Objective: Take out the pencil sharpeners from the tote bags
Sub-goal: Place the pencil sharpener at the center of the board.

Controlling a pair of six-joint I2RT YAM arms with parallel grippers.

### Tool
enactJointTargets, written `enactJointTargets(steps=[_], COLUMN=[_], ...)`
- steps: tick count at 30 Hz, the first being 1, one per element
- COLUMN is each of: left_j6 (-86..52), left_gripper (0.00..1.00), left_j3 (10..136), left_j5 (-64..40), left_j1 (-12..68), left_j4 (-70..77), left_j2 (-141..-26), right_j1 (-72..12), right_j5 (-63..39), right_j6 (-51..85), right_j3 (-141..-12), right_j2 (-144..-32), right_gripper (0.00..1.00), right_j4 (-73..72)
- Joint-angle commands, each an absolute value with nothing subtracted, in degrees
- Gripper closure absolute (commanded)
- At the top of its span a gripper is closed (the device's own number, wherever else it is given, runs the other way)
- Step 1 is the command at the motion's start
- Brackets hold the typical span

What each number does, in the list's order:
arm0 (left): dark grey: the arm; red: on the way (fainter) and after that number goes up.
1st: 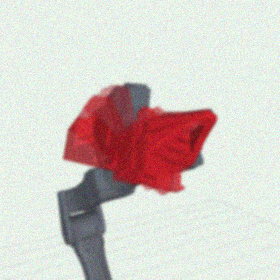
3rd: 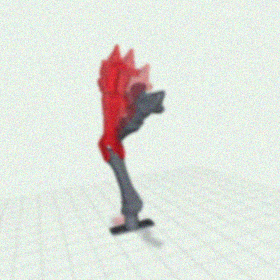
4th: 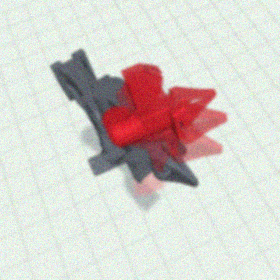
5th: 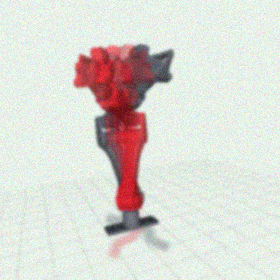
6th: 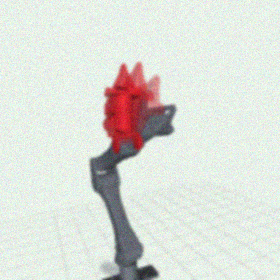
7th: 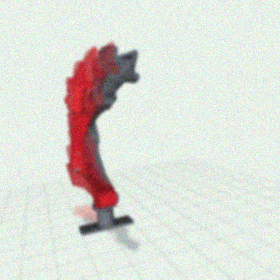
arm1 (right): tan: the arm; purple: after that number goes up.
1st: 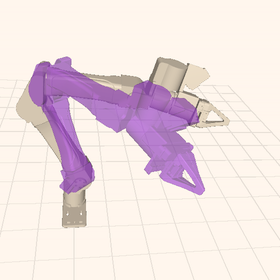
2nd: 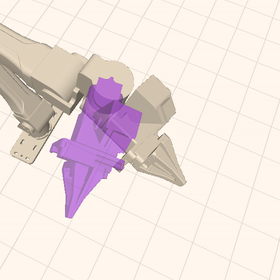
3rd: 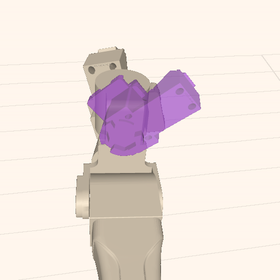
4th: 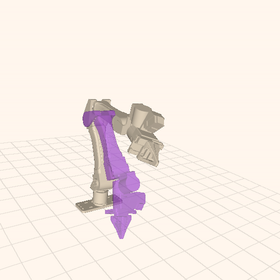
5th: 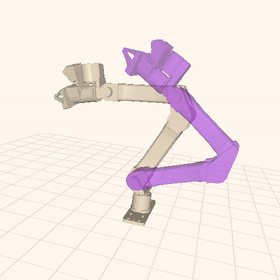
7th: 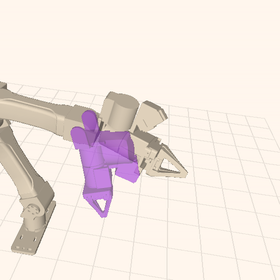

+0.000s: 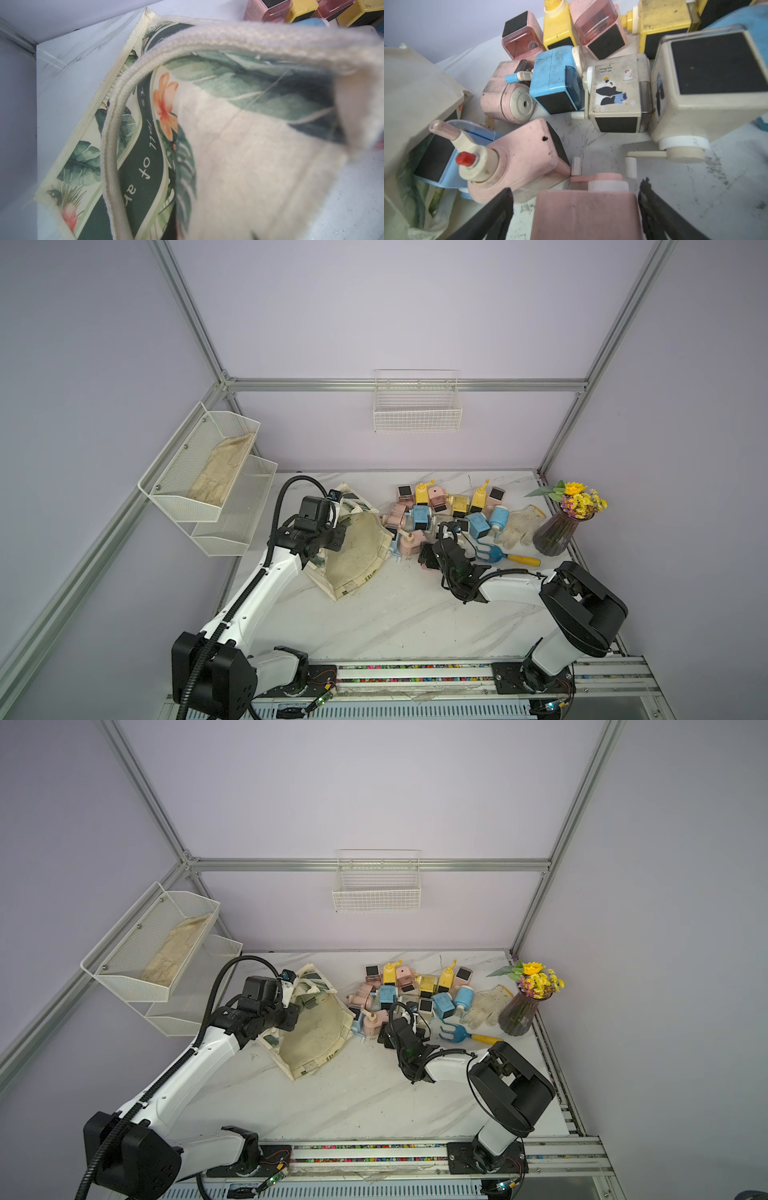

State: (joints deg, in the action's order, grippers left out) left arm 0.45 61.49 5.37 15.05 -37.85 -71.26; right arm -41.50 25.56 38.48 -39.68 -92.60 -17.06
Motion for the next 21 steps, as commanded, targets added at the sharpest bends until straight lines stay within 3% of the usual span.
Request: enactJointTargets(steps=[1,8,13,21], left_j6=[-0.8,-0.9,-0.8,0.7], left_gripper=[1.0,1.0,1.0,1.0], left_j3=[66.3,66.3,66.4,65.7], left_j5=[5.6,5.6,5.5,4.3], left_j1=[15.2,15.2,15.2,15.2], left_j4=[-36.6,-36.6,-36.6,-36.4], left_j2=[-70.6,-70.8,-70.7,-70.0], right_j1=[-41.2,-41.2,-41.2,-45.2], right_j5=[25.1,25.1,23.5,3.7], right_j6=[39.3,37.8,31.9,21.5], right_j3=[-39.7,-40.6,-40.8,-40.5], right_j2=[-92.5,-90.3,-82.6,-71.5], right_gripper=[0.03,0.03,0.04,0.23], right_j4=[-16.6,-15.5,-16.5,-24.9])
